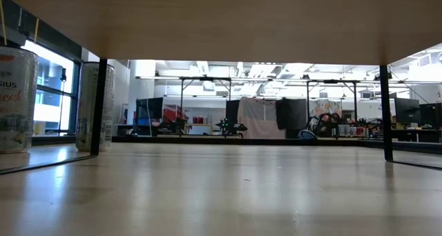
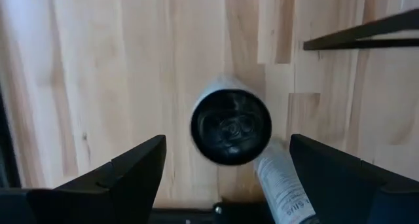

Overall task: Place canned beverage on shelf
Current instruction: Put the top white yellow soda can on the shelf

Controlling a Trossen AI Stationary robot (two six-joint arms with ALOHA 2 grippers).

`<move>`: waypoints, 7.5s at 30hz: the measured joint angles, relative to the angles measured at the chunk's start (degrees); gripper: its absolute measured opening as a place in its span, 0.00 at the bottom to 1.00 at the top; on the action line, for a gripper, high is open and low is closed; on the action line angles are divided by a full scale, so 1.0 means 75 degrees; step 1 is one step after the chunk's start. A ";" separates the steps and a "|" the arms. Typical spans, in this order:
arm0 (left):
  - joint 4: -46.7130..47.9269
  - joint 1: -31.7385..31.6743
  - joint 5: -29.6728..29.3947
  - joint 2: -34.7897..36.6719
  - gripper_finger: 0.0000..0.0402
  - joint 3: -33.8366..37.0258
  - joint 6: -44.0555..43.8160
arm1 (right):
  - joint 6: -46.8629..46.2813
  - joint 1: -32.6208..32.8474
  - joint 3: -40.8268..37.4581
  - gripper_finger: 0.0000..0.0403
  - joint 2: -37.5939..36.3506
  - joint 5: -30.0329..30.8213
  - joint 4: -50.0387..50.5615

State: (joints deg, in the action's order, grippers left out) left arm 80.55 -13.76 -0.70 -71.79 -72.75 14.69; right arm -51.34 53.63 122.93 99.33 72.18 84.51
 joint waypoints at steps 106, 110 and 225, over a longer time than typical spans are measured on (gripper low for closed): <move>-0.0117 -0.0015 0.0071 0.0370 0.60 0.0394 -0.1859 | -0.0071 -0.0703 -0.0002 0.57 0.0035 -0.0832 -0.0157; 0.0584 0.0236 0.0392 0.0394 0.60 -0.0628 -0.2775 | 0.0106 -0.0973 -0.0003 0.57 0.0035 -0.1049 -0.0154; 0.1263 0.4339 -0.0968 -0.3186 0.65 -0.5273 -0.8230 | -0.1573 0.0522 -0.0009 0.57 0.0221 -0.2291 0.0481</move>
State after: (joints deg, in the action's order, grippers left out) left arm 90.02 18.79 -7.96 -95.68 -112.29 -47.03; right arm -63.13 57.54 122.87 100.99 55.00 88.12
